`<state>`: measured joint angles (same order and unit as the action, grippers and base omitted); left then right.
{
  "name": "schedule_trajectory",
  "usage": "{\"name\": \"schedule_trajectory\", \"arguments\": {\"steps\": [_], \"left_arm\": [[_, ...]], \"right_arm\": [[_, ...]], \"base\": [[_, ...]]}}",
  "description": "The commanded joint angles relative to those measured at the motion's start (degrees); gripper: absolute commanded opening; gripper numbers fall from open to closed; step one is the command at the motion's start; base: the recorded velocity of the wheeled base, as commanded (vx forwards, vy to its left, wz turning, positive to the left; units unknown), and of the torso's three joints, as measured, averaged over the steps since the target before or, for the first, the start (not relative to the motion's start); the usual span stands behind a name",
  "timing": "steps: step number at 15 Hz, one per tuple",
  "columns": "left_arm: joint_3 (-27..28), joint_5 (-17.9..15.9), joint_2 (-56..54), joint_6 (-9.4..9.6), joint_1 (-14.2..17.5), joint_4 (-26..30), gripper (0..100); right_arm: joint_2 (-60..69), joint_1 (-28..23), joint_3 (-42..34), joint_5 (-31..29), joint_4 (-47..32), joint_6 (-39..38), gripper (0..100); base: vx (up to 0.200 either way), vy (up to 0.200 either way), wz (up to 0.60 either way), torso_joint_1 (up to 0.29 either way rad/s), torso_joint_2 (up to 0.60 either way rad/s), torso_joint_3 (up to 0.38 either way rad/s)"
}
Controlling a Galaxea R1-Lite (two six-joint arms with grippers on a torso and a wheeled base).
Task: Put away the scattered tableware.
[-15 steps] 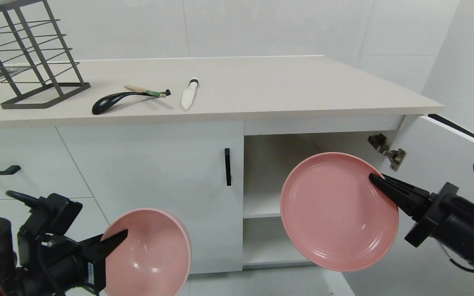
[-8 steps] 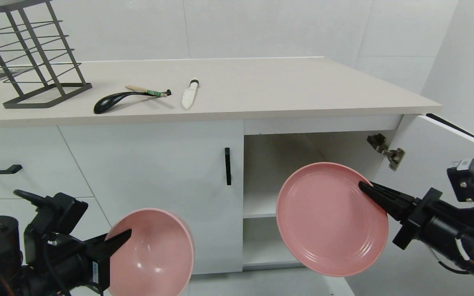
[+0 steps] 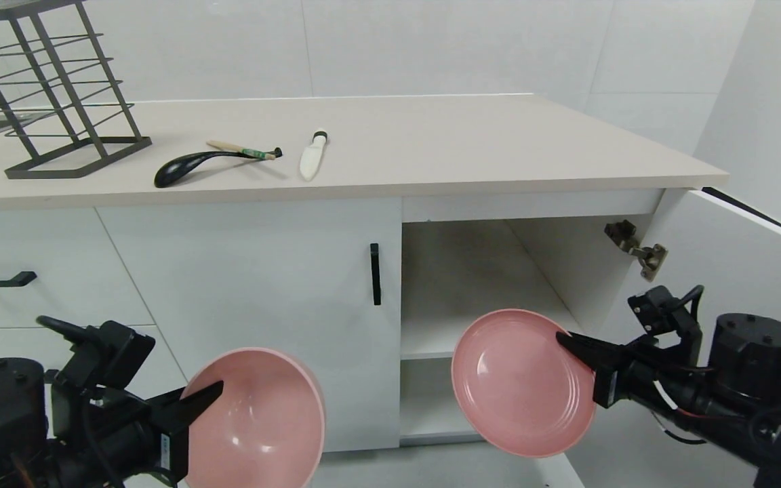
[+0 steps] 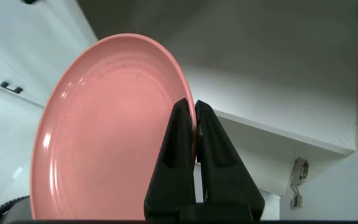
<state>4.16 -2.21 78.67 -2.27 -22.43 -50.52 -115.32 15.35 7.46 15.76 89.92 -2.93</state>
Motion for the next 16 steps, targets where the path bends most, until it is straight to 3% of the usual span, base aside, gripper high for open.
{"name": "schedule_trajectory", "arguments": {"steps": [1, 6, 8, 11, 13, 16], "left_arm": [[-0.03, 0.01, 1.49, -0.02, -0.68, -0.02, 0], [-0.11, 0.01, 2.9, -0.02, -0.77, 0.07, 0], [-0.73, 0.01, 4.57, -0.02, -0.95, -0.46, 0], [-3.01, 0.01, 7.55, 0.07, -2.0, -5.03, 0], [-4.16, 0.01, 8.96, 0.07, -3.23, -8.81, 0], [-4.16, 0.1, 8.52, 0.07, -3.94, -9.07, 0]], "right_arm": [[-6.76, 0.03, 3.7, 0.06, 0.08, 0.03, 0], [-13.35, 1.97, 6.16, -0.65, 0.08, 0.38, 0], [-15.11, 2.14, 12.67, -6.01, 0.08, -0.85, 0], [-19.59, 1.26, 22.42, -6.53, 0.08, -4.28, 0], [-22.75, 1.79, 23.48, -6.53, 0.08, -4.54, 0], [-23.28, 2.14, 24.62, -6.53, 0.08, -5.16, 0]], "base": [[0.0, 0.0, 0.0, 0.0, 0.0, 0.0], [0.0, 0.0, 0.0, 0.0, 0.0, 0.0], [0.0, 0.0, 0.0, 0.0, 0.0, 0.0], [0.067, 0.0, 0.0, 0.002, 0.0, 0.002], [0.1, 0.0, 0.0, 0.001, 0.0, 0.001], [0.0, 0.0, 0.0, 0.0, 0.0, 0.0]]}}
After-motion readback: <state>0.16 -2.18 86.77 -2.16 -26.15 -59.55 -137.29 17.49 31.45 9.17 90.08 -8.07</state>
